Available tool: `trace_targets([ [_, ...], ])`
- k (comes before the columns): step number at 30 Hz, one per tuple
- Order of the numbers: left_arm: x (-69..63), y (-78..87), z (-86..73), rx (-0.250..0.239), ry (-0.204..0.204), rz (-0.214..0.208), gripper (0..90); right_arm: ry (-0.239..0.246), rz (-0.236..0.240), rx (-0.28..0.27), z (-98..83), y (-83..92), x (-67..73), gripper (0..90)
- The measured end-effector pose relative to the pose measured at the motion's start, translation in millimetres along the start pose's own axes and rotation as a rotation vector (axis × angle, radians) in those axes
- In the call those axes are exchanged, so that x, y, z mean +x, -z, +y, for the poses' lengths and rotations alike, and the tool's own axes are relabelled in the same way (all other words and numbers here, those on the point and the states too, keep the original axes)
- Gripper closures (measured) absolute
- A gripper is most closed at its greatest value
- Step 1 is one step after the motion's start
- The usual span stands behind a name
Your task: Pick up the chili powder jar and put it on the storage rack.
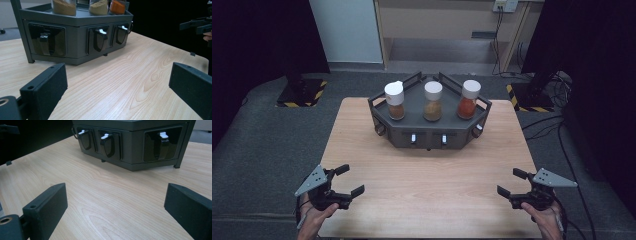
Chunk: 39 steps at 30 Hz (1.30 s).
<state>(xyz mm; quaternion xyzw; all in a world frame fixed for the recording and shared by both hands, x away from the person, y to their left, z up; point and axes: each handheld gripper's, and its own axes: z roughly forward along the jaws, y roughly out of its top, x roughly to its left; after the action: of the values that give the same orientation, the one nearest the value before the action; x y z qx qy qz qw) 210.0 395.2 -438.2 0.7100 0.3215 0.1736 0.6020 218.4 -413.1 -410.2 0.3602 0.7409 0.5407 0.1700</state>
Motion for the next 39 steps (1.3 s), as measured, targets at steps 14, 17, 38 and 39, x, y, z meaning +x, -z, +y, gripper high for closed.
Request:
trace_targets([
  [14,0.2,-0.5,0.2,0.002,0.001,-0.002,0.5,0.002,0.008,0.004,0.6,-0.2,-0.4,5.5],
  [17,0.3,-0.6,0.3,0.004,0.000,-0.004,0.4,0.005,0.010,0.008,1.1,-0.6,-0.3,5.6],
  [38,0.6,-0.9,0.4,0.006,0.002,-0.006,0.5,0.002,0.018,0.012,1.6,-0.7,-0.9,6.0],
  [39,0.6,-0.9,0.4,0.006,0.002,-0.007,0.5,0.002,0.019,0.013,1.6,-0.8,-0.9,6.0],
])
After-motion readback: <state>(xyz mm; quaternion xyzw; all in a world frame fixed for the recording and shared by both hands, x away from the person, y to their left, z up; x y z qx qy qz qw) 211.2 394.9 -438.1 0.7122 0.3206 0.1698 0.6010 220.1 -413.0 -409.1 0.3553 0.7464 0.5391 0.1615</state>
